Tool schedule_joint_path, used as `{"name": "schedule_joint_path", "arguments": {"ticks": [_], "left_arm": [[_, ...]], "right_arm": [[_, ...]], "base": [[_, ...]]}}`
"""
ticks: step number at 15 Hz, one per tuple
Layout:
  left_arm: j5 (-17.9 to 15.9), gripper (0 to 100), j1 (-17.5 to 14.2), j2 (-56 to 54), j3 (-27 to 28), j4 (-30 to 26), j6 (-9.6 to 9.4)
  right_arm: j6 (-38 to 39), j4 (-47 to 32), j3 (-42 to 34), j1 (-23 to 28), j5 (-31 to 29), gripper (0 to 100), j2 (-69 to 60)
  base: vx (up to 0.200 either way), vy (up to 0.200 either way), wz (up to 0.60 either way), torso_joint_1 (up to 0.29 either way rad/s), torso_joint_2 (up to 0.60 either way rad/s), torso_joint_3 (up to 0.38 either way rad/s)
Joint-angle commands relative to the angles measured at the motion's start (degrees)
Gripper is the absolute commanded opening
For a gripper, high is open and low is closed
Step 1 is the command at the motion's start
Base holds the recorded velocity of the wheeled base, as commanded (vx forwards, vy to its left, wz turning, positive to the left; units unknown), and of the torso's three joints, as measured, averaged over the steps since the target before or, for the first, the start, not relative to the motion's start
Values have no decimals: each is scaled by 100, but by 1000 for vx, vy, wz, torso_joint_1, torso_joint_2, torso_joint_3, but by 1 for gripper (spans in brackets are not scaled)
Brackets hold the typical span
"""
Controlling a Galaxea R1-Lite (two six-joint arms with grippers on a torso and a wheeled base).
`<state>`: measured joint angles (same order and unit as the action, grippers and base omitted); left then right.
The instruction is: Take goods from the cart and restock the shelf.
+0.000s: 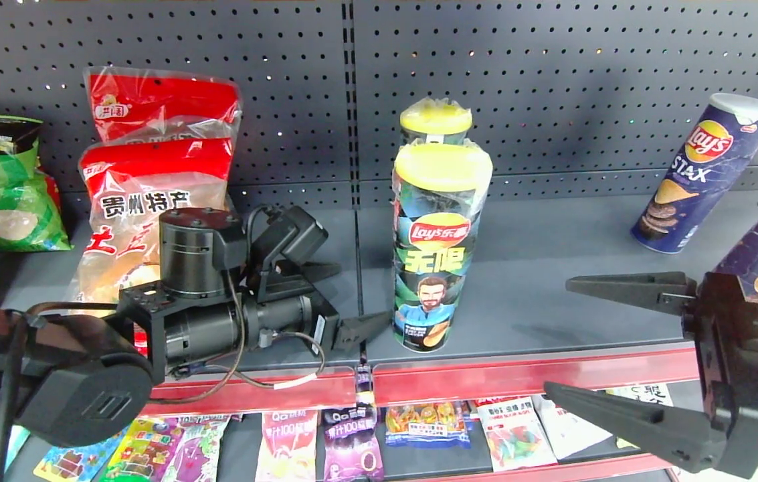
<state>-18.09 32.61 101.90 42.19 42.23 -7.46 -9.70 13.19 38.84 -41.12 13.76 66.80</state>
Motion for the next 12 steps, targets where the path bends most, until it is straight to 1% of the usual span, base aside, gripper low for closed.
{"name": "schedule_joint_path", "arguments": {"ticks": [1, 4, 8, 11, 12], "left_arm": [[-1, 100, 44, -4, -9, 5, -1], [7, 100, 96, -12, -36, 5, -1], [25, 100, 88, -12, -53, 5, 8], [60, 100, -44, -258, -106, 5, 25], [95, 100, -132, -531, -220, -4, 43]], "right_arm": [[-5, -1, 36, -1, 4, 100, 34], [-5, 8, 71, 7, 4, 100, 52], [-5, 8, 71, 25, 4, 100, 43], [4, -1, -34, 148, 4, 100, -10], [-5, -1, -175, 166, 4, 100, -141]], "base": [[0, 0, 0, 0, 0, 0], [0, 0, 0, 0, 0, 0], [0, 0, 0, 0, 0, 0], [0, 0, 0, 0, 0, 0], [0, 0, 0, 0, 0, 0]]}}
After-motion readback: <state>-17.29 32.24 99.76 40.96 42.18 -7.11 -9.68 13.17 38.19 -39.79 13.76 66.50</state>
